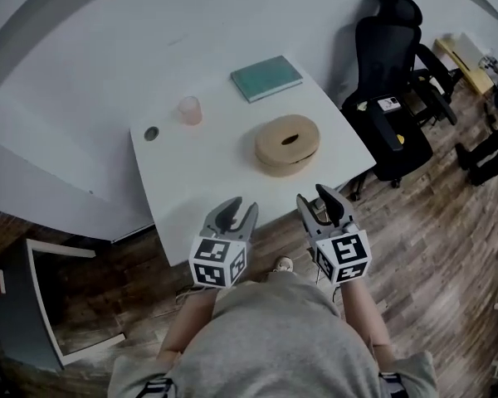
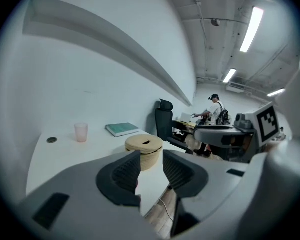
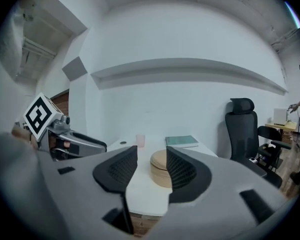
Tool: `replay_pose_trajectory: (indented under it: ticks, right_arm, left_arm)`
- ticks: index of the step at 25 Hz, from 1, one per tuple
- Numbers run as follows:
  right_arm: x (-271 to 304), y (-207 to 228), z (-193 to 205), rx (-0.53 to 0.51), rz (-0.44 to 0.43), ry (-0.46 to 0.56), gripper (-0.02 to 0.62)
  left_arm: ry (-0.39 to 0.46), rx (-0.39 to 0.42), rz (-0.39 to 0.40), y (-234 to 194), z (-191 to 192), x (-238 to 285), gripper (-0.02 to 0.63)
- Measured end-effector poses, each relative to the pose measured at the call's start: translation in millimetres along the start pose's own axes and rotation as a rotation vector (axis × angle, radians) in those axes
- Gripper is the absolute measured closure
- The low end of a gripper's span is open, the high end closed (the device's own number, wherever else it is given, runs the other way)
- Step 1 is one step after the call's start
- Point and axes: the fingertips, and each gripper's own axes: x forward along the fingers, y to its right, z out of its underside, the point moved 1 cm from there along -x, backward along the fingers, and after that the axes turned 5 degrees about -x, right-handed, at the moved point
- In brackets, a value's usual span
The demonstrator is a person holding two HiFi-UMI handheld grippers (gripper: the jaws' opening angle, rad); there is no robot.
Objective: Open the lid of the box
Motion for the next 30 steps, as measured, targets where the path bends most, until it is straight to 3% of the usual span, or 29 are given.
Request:
replay_pose_trajectory:
  ticks: [14, 30]
  right_arm:
    - [89.1, 12.6, 8.7, -0.159, -0.246, -0.053, 0.419]
    - [141.1, 21.8, 54.7, -0.379, -0.348, -0.237, 0.417]
  left_arm:
    - [0.004, -0.113, -0.181, -39.5, 10.9, 41.5, 0.47]
    - [-0.111, -0.139, -0.155, -54.9, 39.1, 95.3, 0.451]
